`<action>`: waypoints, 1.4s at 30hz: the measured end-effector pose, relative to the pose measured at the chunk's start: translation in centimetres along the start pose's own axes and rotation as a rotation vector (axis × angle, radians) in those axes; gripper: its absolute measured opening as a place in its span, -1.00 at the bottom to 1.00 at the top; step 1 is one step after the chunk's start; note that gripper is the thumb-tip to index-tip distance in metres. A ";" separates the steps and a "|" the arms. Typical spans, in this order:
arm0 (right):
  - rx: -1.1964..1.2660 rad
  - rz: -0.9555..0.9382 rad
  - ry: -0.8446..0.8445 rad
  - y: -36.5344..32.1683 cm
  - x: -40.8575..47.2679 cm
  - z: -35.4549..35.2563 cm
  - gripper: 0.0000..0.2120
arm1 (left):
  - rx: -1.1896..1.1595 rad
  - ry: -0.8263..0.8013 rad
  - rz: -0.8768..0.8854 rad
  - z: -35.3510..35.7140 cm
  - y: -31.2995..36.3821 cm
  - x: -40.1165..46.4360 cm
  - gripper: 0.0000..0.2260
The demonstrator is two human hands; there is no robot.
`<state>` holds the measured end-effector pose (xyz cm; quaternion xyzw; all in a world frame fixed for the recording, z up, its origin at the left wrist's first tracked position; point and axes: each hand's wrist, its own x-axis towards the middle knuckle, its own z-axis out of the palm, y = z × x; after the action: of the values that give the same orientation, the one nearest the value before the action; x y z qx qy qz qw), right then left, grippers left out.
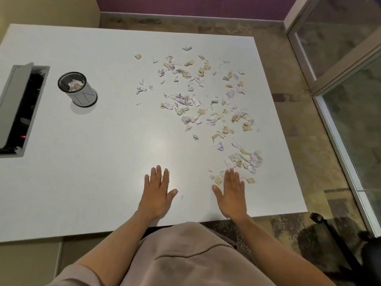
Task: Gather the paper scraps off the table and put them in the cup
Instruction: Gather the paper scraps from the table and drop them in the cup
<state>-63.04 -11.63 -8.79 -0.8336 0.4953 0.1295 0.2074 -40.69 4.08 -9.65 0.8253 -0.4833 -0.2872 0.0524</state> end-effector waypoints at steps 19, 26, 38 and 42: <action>0.141 0.140 0.179 3.6 0.8 -2.7 -0.28 | 0.060 0.095 0.074 2.7 3.6 0.8 -0.38; 0.100 0.028 0.066 3.6 1.5 -1.4 -0.20 | -0.001 0.095 0.105 2.5 4.6 2.1 -0.45; 0.216 0.142 0.333 5.9 4.7 -4.0 -0.30 | -0.048 0.048 0.116 2.0 4.7 3.4 -0.43; 0.281 0.222 0.236 7.1 7.4 -5.2 -0.22 | -0.040 0.024 0.113 1.7 4.7 3.4 -0.42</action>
<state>-65.77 -22.81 -8.88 -0.7461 0.6182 -0.0173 0.2467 -43.98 -0.95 -10.82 0.7989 -0.5228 -0.2833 0.0908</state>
